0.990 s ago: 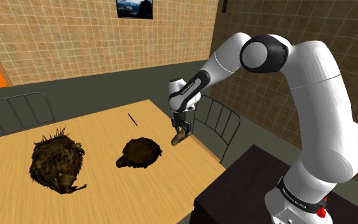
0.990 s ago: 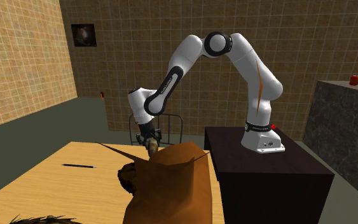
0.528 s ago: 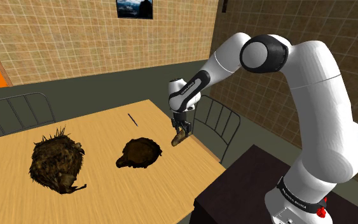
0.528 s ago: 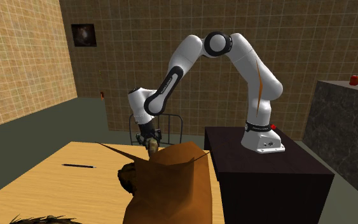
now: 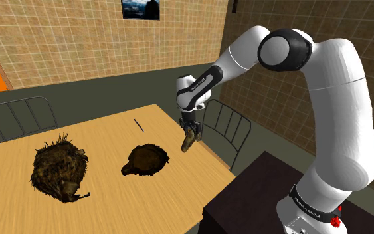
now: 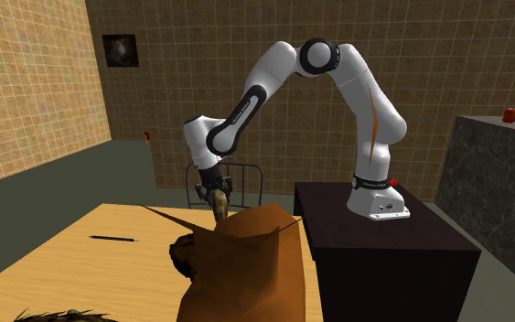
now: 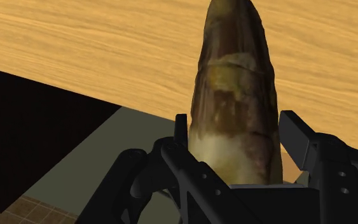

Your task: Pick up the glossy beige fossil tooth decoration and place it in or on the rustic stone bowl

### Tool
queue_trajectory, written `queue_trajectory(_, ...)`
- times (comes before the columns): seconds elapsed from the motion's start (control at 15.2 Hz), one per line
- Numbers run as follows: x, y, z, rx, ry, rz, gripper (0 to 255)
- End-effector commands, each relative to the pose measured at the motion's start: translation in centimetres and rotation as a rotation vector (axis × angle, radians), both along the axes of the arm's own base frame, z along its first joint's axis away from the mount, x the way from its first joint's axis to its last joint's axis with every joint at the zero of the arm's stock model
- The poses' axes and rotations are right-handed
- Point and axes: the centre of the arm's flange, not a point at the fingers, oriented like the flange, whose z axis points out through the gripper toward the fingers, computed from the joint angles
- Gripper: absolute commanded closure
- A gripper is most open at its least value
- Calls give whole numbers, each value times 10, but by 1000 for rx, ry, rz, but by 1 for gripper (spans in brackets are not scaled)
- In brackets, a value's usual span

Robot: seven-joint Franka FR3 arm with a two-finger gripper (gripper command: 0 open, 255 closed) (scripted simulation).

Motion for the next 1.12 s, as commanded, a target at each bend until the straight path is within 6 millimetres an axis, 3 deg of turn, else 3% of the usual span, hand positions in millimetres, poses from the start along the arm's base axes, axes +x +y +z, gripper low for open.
queue_trajectory(0.0,1,0,11,0,0,0,255)
queue_trajectory(1.06,1,0,95,0,0,0,255)
